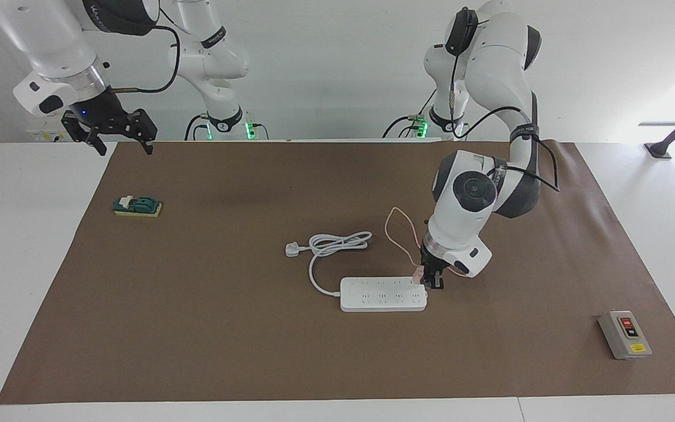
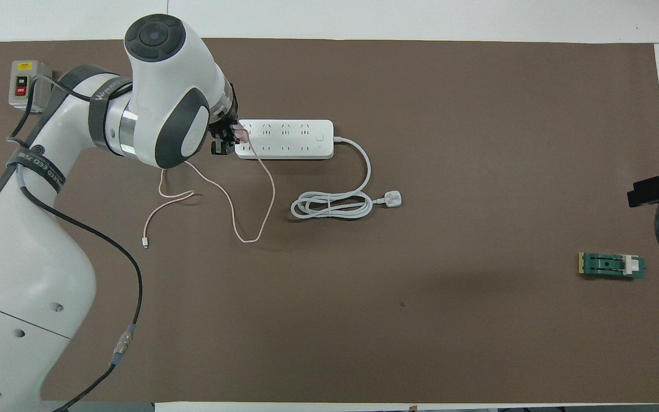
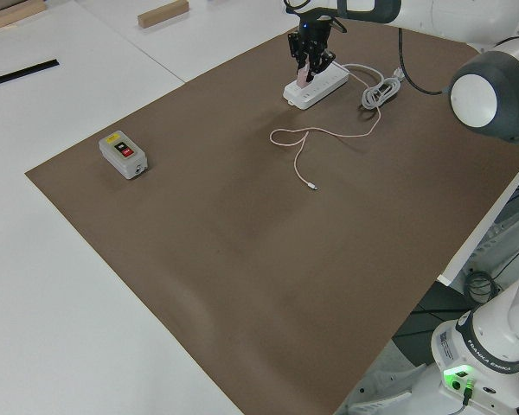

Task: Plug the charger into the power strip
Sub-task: 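Press the charger prongs down into the socket with the left gripper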

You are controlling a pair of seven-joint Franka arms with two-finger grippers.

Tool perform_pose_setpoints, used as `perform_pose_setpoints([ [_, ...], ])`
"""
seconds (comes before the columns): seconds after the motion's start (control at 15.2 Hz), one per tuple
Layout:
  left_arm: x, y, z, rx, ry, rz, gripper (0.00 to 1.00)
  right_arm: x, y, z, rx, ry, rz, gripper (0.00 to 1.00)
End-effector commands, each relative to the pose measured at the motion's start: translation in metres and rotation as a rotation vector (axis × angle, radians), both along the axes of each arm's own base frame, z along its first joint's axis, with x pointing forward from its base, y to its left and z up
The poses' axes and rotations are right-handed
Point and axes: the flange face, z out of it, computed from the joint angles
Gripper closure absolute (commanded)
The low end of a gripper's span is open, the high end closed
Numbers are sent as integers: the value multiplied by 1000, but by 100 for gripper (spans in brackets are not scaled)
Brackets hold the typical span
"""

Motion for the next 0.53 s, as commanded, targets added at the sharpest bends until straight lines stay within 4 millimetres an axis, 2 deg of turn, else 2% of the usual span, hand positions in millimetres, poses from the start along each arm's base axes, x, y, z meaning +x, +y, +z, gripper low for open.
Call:
perform_pose_setpoints([
  [0.0, 1, -2, -4, -13, -3, -2, 100, -1, 4, 1, -1, 6, 9, 0],
  [0.33, -3, -3, -9, 4, 34, -7, 100, -2, 2, 0, 0, 13, 4, 0],
  [0.46, -8, -11, -12, 9, 39, -22, 100, -2, 3, 0, 0, 13, 6, 0],
])
